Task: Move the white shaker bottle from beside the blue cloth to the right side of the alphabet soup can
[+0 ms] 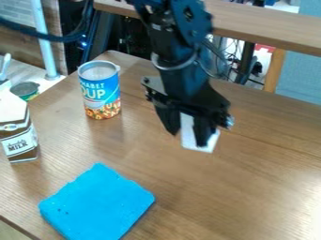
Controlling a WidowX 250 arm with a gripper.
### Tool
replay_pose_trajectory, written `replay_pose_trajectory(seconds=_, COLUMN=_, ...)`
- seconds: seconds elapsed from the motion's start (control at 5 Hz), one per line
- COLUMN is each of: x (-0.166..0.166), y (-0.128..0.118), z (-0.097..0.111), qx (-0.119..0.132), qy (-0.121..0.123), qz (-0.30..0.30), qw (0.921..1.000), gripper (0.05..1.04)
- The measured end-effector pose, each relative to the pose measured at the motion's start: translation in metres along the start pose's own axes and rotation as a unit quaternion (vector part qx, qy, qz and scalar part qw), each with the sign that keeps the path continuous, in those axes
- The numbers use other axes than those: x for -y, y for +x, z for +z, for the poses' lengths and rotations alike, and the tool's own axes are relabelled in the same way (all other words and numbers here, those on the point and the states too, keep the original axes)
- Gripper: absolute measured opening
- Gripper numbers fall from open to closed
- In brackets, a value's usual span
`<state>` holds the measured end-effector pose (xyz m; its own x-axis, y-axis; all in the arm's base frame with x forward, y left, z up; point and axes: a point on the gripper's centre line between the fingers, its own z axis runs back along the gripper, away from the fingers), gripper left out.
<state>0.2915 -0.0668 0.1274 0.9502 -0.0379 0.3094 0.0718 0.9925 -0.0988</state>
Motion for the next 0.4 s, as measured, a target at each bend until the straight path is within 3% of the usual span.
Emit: replay_pose_trajectory(seconds=0.4, x=-0.052, y=0.048, z=-0.038, qx=-0.025, qy=0.005, qz=0.038, qw=0.999, gripper=0.666)
